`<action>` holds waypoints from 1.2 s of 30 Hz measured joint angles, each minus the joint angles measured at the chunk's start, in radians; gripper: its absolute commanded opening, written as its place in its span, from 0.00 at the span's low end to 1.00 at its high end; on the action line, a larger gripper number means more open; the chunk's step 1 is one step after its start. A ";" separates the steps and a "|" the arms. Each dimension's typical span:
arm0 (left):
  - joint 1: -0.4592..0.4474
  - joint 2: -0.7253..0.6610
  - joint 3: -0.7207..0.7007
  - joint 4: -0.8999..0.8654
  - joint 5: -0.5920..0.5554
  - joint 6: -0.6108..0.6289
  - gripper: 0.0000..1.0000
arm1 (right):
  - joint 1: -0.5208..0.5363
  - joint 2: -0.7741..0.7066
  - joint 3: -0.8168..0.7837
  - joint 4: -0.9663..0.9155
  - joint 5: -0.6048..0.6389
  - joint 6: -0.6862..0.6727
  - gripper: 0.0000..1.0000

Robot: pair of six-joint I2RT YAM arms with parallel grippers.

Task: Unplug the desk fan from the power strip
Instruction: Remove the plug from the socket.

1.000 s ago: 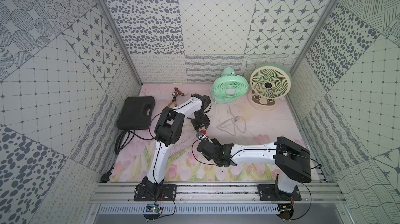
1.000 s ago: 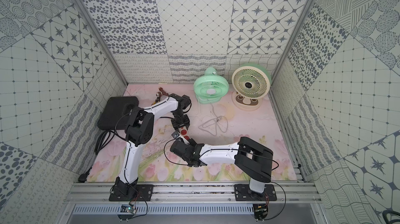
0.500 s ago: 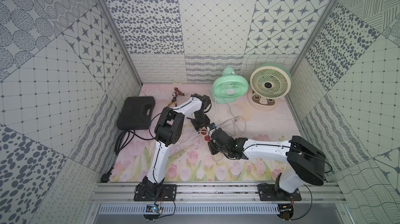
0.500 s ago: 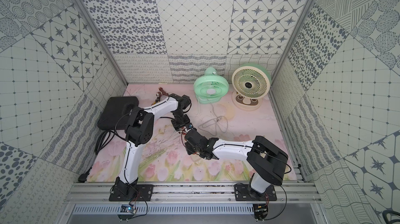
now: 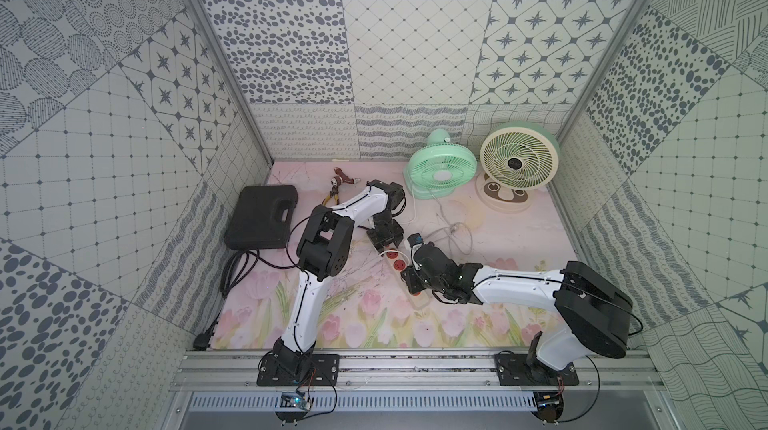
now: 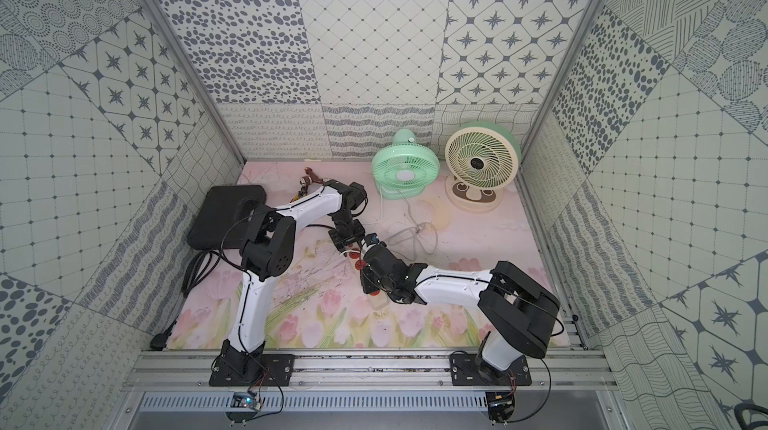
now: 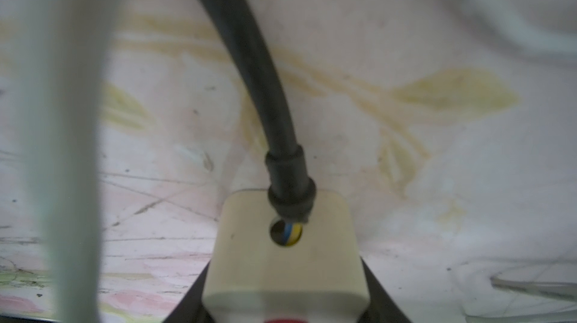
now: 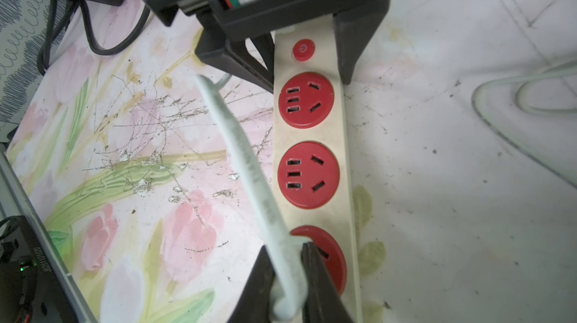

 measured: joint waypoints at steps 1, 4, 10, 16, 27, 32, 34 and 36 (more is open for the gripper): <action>0.000 0.000 0.000 0.000 0.000 -0.001 0.00 | 0.007 0.000 0.005 -0.009 0.013 -0.006 0.00; 0.000 0.000 0.000 -0.004 0.006 -0.002 0.00 | 0.037 0.001 0.025 -0.047 0.055 -0.035 0.00; 0.000 0.002 0.000 -0.028 0.015 0.024 0.00 | 0.137 0.045 0.099 -0.136 0.198 -0.141 0.00; 0.000 0.004 0.000 -0.053 0.013 0.066 0.00 | 0.231 0.106 0.174 -0.206 0.355 -0.269 0.00; 0.000 0.005 -0.002 -0.055 0.013 0.083 0.00 | 0.256 0.130 0.196 -0.225 0.422 -0.320 0.00; 0.001 0.003 -0.007 -0.050 0.015 0.085 0.00 | 0.225 0.123 0.195 -0.228 0.373 -0.272 0.00; 0.002 0.003 -0.008 -0.049 0.015 0.083 0.00 | 0.196 0.104 0.180 -0.217 0.313 -0.232 0.00; 0.002 0.002 -0.010 -0.048 0.017 0.075 0.00 | 0.163 0.079 0.151 -0.191 0.249 -0.186 0.00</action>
